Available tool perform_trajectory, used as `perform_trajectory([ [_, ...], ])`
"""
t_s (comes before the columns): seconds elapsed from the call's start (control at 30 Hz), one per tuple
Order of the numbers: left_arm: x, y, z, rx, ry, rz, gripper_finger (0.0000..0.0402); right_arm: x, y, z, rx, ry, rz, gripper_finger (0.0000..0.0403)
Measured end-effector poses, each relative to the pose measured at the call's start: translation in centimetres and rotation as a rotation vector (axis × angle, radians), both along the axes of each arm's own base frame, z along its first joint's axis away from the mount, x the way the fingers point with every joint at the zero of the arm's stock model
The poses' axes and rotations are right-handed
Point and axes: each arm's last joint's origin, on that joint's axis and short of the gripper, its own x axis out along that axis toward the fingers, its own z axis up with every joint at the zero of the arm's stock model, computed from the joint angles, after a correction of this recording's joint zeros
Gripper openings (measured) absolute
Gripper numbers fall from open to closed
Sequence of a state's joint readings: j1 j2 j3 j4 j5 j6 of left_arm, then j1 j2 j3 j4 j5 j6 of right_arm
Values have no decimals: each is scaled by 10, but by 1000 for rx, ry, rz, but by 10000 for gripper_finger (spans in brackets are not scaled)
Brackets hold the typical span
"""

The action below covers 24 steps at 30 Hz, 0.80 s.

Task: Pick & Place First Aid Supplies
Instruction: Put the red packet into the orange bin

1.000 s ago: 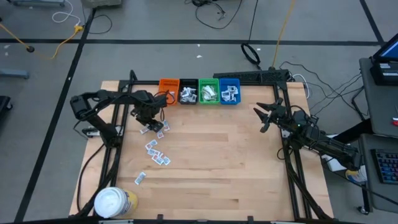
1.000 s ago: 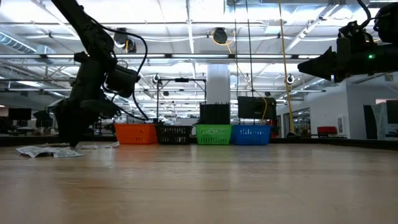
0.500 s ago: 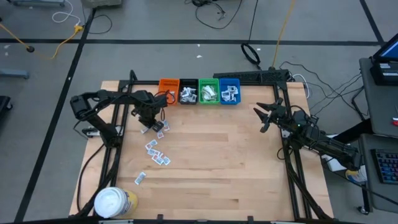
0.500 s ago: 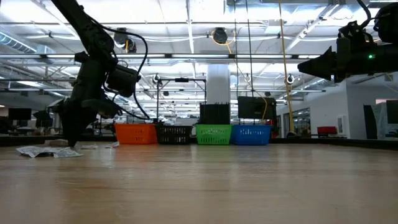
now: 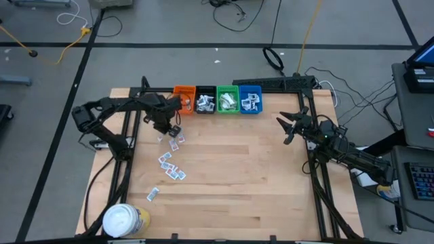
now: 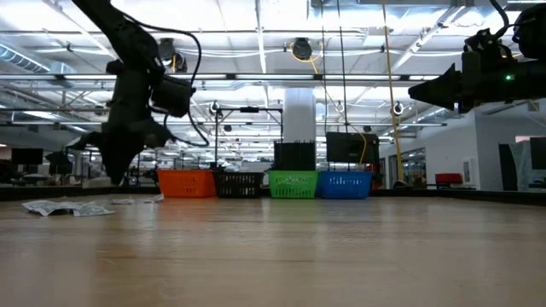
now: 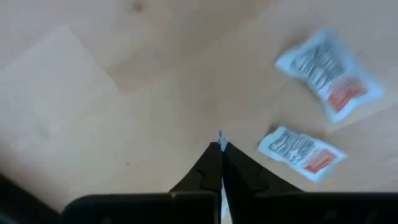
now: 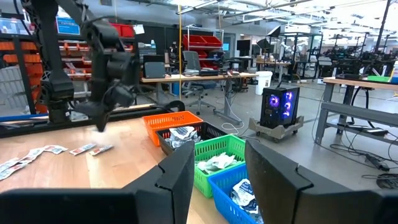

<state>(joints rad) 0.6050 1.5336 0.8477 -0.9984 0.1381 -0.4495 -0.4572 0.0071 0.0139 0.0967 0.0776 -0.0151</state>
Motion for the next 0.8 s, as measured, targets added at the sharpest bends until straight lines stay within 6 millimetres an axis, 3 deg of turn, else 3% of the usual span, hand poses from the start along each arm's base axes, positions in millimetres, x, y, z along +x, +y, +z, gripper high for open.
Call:
perform_trajectory([
  [0.47, 8, 28, 81, 70, -87, 108, 4, 0, 0, 0, 0, 0, 0, 139],
  [0.6, 9, 40, 92, 99, -107, 165, 4, 0, 0, 0, 0, 0, 0, 139],
  [0.8, 20, 81, 99, 118, -114, 238, 4, 0, 0, 0, 0, -1, 0, 139],
])
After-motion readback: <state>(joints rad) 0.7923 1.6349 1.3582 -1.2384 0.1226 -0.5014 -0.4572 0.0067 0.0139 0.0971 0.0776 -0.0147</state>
